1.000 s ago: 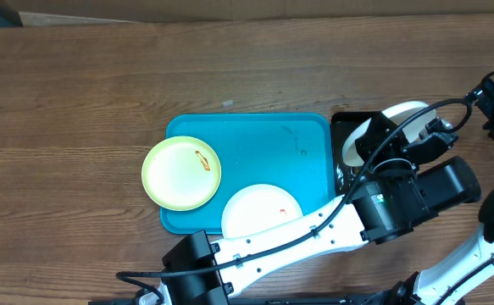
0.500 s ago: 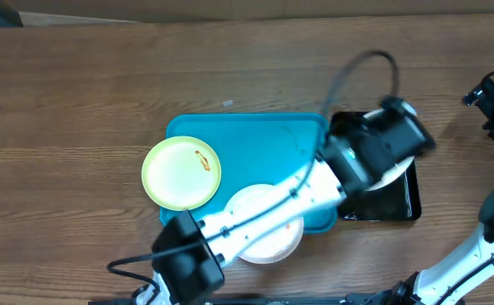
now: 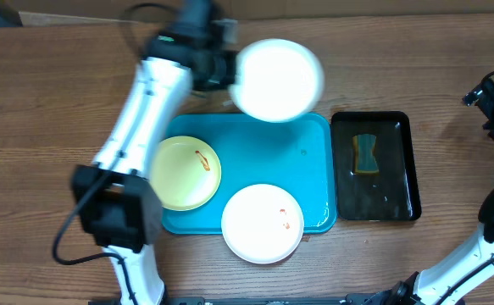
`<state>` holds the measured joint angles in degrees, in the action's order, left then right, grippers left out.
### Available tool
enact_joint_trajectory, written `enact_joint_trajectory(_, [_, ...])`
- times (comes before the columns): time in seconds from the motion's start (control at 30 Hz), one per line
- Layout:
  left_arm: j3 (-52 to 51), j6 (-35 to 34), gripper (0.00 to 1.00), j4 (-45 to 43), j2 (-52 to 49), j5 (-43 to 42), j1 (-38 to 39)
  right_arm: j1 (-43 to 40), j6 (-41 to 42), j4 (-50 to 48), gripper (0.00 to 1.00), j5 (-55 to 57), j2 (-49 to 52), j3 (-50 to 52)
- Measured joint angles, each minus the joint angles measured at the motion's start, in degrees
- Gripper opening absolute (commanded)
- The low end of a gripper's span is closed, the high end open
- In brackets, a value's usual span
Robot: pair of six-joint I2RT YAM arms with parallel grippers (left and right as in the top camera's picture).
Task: Clean dirty plates on tray and stack at the side
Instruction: 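Swing the plate to the table's left side and set it down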
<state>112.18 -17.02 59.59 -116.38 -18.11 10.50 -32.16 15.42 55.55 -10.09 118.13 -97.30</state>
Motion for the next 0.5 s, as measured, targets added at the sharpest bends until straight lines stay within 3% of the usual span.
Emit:
enact_joint_trajectory(0.2, [0.0,0.0,0.04,6.4,0.0,1.8,-20.5,0.0,0.0,0.0,1.0,0.0,0.0,0.0])
enact_joint_trajectory(0.5, [-2.8,0.0,0.04,5.4,0.0,7.3,-41.0,0.0,0.0,0.0,1.0,0.0,0.0,0.0])
